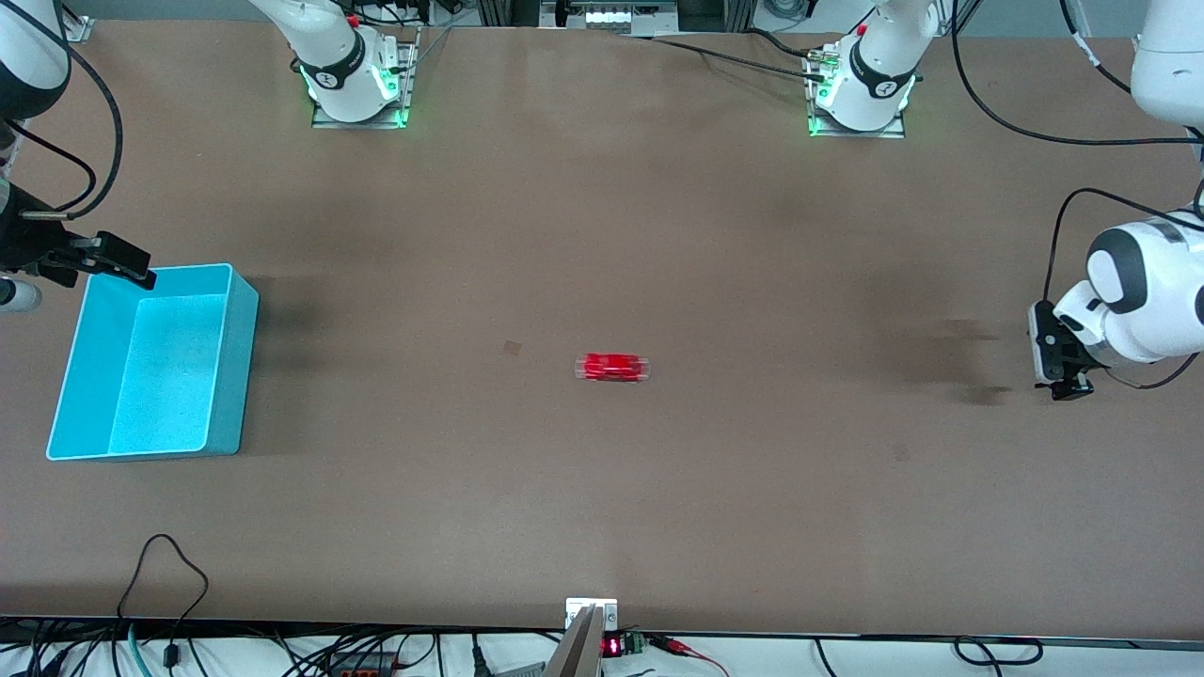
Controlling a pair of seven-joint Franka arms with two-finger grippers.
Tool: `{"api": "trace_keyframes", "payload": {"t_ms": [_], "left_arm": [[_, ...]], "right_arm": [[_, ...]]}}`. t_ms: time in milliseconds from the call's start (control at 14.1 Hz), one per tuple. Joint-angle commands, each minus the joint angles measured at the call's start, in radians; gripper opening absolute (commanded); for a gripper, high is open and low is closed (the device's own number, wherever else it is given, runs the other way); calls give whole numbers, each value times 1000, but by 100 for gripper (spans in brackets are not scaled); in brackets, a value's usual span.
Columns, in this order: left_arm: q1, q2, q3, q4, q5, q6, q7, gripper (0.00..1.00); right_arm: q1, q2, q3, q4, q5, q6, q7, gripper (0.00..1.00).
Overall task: Wind red beetle toy and store in blue box
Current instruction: 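Release the red car to roll toward the cyan box, withdraw left gripper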
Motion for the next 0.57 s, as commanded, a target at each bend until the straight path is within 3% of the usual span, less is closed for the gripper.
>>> {"api": "trace_keyframes", "payload": {"t_ms": [0,498], "left_arm": [[28,-54,0,-7,-1,-75,2,100],[57,-157,6,1,4,-259,-83,100]], "right_arm": [[-1,-1,0,5,9,-4,-10,100],[-1,-1,-1,5,9,-4,-10,100]]}}
